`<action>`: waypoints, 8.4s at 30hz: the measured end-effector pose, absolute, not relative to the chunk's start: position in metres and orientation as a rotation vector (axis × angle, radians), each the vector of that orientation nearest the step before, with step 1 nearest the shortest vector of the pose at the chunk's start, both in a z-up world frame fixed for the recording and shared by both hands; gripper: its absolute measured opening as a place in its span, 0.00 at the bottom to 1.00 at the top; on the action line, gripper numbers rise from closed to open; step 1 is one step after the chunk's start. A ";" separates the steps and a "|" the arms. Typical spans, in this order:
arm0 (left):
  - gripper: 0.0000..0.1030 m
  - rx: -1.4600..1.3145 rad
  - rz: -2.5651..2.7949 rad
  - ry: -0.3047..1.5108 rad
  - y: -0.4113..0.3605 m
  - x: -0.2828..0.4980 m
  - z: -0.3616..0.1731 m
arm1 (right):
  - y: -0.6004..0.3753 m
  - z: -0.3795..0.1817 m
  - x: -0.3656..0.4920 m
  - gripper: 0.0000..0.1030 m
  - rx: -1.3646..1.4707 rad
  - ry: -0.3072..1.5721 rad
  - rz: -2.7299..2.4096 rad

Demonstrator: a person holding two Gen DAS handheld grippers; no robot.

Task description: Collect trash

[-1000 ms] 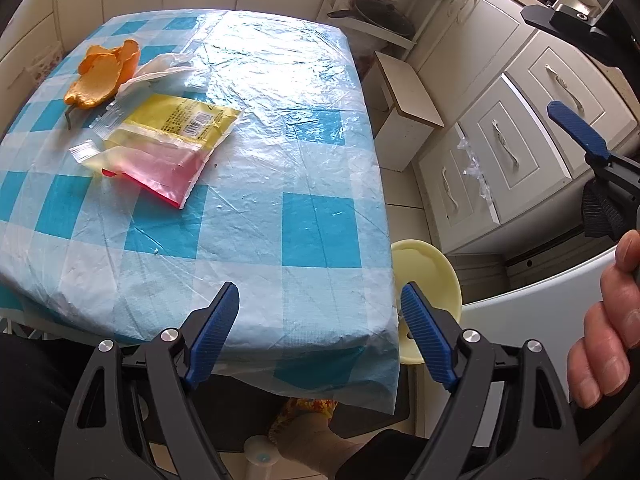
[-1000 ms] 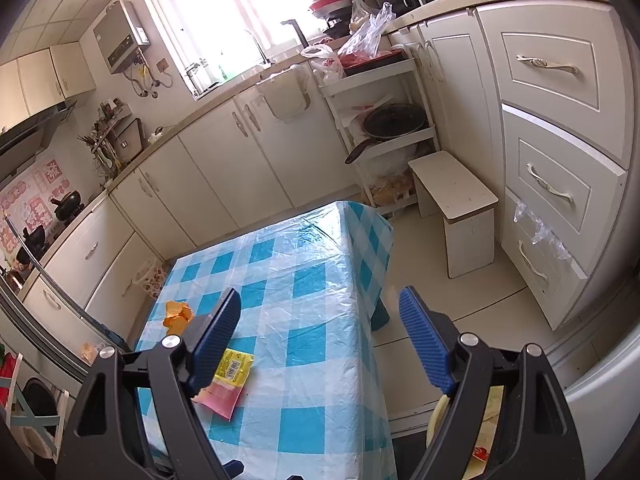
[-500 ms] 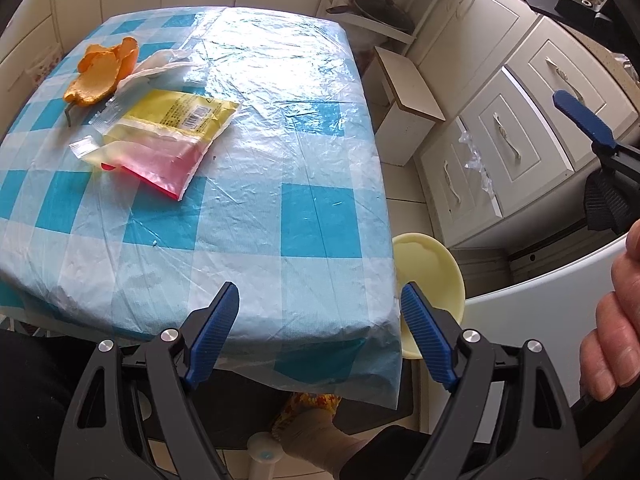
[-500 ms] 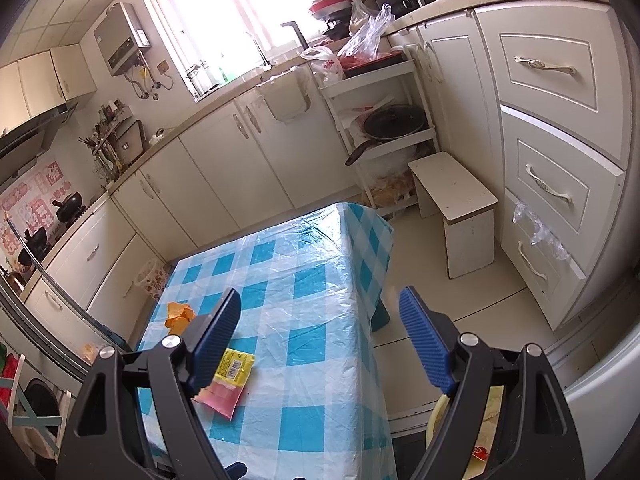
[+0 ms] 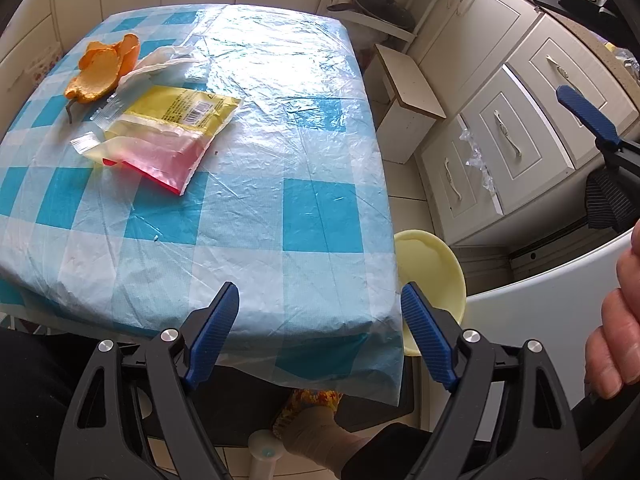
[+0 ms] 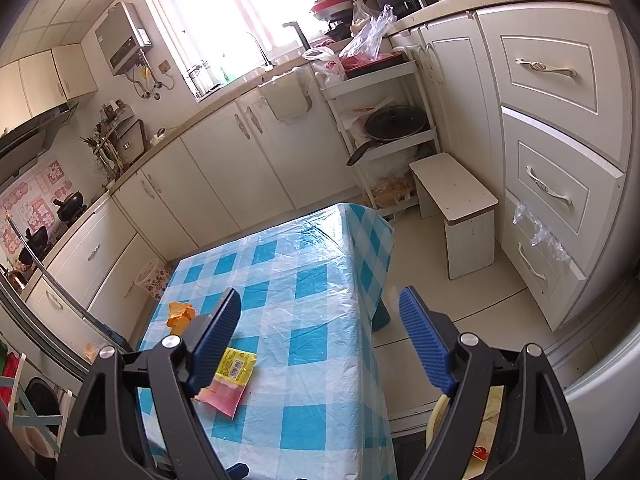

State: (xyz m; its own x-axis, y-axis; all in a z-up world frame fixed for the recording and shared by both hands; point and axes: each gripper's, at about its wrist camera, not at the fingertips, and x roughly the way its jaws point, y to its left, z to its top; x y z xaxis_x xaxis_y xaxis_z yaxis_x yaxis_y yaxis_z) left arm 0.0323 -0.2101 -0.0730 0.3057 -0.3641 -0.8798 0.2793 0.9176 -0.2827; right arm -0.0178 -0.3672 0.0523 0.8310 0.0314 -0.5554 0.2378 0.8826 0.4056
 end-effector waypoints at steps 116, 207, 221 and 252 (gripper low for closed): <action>0.77 -0.063 -0.421 1.207 -0.203 0.018 -0.085 | -0.357 0.049 -0.020 0.77 0.476 0.600 -0.101; 0.77 -0.157 -0.407 1.232 -0.171 0.044 -0.082 | -0.337 0.040 0.012 0.80 0.401 0.664 -0.081; 0.78 -0.117 -0.386 1.214 -0.157 0.044 -0.085 | -0.340 0.042 0.011 0.80 0.410 0.661 -0.068; 0.81 -0.382 -0.034 1.154 0.011 0.248 -0.097 | -0.177 -0.064 0.088 0.88 -0.062 1.011 0.186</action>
State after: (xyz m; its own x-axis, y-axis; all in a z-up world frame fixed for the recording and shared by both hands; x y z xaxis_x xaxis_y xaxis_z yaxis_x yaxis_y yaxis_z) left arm 0.2480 0.0113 -0.0966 0.4118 -0.2210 -0.8841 -0.1679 0.9352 -0.3119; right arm 0.0877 -0.1771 -0.0643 0.5171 0.1260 -0.8466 -0.1834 0.9824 0.0343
